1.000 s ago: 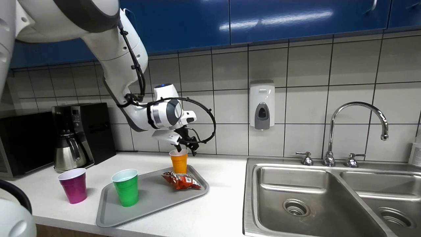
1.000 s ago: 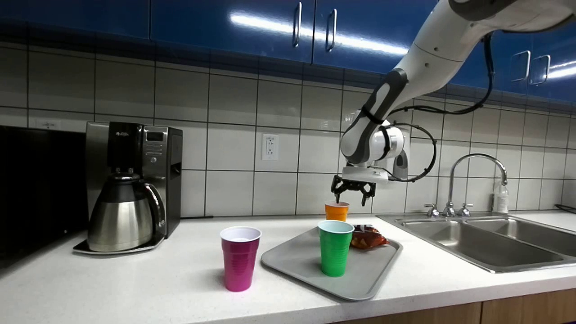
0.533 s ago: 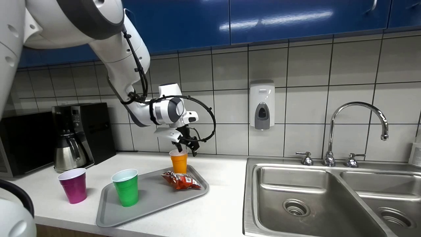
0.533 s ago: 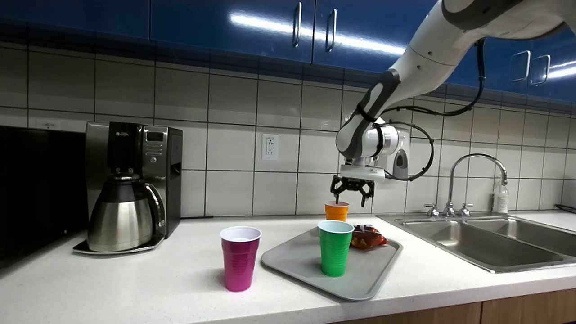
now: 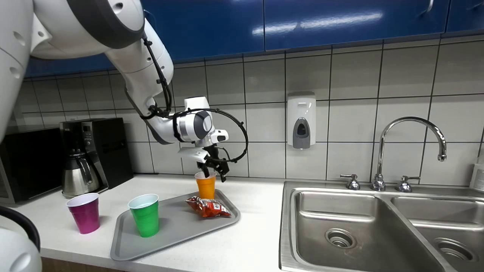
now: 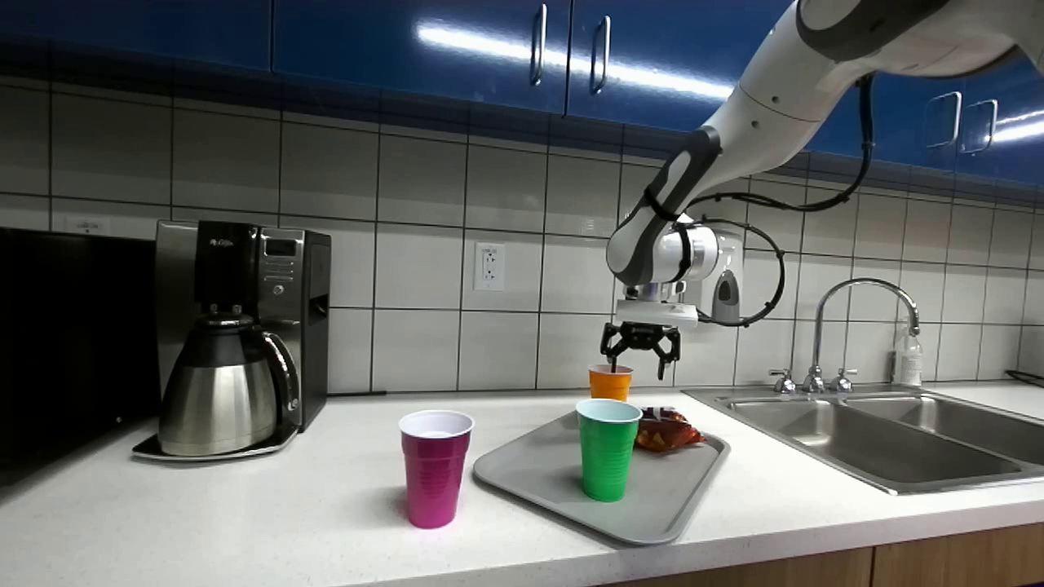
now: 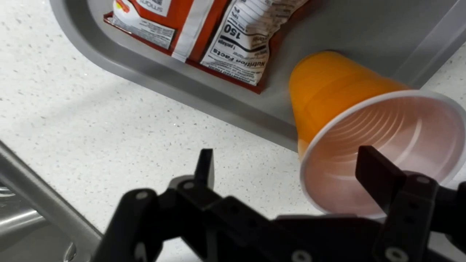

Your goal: Remove the yellow and green cups from the tray

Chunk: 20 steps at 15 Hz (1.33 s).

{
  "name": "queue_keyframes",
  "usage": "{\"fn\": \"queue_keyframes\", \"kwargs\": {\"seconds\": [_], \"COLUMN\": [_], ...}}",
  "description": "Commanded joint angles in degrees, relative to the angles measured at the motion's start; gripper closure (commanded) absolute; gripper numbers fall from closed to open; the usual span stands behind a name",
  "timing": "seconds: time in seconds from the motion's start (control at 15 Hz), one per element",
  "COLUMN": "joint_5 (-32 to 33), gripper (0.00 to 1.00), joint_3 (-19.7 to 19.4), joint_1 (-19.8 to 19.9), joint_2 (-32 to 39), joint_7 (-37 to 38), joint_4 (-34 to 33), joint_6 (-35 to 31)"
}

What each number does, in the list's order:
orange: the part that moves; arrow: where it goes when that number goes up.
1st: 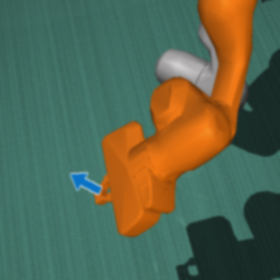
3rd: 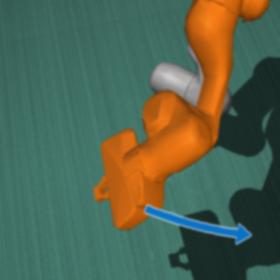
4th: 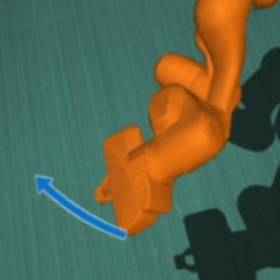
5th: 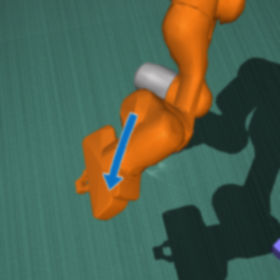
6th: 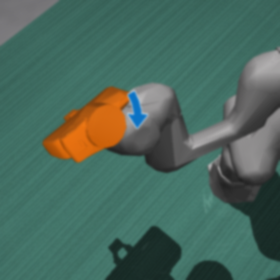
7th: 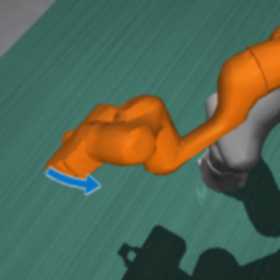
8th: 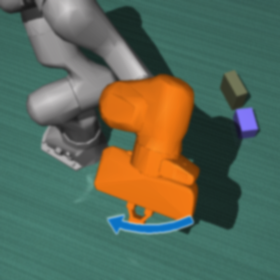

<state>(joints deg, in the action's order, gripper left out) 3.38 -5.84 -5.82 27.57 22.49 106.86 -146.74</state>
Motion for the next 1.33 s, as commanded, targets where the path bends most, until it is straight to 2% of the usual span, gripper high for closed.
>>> {"fn": "queue_keyframes", "kwargs": {"seconds": [0.0,0.07,0.13,0.27,0.8,0.87,1.27], "joint_5": [-1.15,-1.20,-1.23,-1.35,-1.14,-1.16,-1.84], "gripper": [0.00,0.00,0.25,0.34,0.97,1.00,0.99], "joint_3": [0.75,0.79,0.81,0.87,0.72,0.73,1.02], "joint_1": [0.87,0.91,0.92,1.00,0.87,0.88,1.29], "joint_2": [0.93,1.02,1.11,1.26,1.84,1.83,1.24], "joint_7": [-1.96,-2.01,-1.98,-2.05,-1.96,-1.98,-2.25], "joint_4": [-2.20,-2.25,-2.25,-2.26,-2.51,-2.49,-2.95], "joint_6": [3.15,3.35,3.31,3.23,3.02,3.01,2.34]}}
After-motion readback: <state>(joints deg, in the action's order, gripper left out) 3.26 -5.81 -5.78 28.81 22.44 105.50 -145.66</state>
